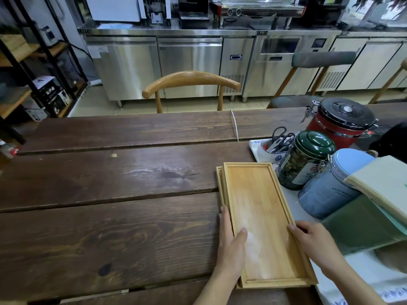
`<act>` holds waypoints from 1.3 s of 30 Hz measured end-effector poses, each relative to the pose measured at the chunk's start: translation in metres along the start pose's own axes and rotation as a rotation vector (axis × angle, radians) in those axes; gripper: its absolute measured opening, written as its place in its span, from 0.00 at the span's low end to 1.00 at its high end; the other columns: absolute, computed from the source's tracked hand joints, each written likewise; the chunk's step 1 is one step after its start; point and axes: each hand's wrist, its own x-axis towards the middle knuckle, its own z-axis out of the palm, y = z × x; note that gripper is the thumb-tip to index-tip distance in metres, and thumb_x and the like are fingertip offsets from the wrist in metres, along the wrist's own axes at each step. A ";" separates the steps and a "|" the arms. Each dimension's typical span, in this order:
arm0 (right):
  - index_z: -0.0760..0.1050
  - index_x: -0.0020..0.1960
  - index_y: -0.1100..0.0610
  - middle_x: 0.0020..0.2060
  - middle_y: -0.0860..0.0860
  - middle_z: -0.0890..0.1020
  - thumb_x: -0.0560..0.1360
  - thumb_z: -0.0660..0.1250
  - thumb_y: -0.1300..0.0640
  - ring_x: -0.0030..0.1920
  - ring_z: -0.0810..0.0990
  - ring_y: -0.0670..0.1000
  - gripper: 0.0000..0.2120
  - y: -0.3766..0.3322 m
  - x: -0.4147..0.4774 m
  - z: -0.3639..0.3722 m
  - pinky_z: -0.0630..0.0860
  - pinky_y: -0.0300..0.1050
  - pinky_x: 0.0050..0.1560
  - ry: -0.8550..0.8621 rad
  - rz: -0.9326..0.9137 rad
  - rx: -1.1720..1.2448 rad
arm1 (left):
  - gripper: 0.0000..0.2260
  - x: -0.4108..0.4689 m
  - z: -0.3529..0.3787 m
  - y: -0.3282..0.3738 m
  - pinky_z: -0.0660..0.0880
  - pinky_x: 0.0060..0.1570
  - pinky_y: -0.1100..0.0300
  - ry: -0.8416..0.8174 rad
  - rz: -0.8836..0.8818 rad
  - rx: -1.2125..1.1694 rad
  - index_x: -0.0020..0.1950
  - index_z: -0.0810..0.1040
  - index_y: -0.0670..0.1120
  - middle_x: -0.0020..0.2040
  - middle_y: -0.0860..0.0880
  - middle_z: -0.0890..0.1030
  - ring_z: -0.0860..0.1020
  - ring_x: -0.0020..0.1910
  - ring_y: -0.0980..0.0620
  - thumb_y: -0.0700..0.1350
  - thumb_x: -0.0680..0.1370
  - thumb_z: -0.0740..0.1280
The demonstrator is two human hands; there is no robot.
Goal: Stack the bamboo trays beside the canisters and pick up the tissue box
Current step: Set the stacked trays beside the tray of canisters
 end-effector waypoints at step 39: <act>0.69 0.66 0.52 0.46 0.41 0.78 0.78 0.59 0.60 0.47 0.76 0.42 0.17 -0.047 0.057 0.007 0.71 0.40 0.41 -0.236 0.060 0.561 | 0.28 0.045 -0.018 0.055 0.70 0.62 0.49 0.011 -0.049 -0.176 0.74 0.52 0.61 0.70 0.48 0.70 0.71 0.63 0.49 0.45 0.79 0.60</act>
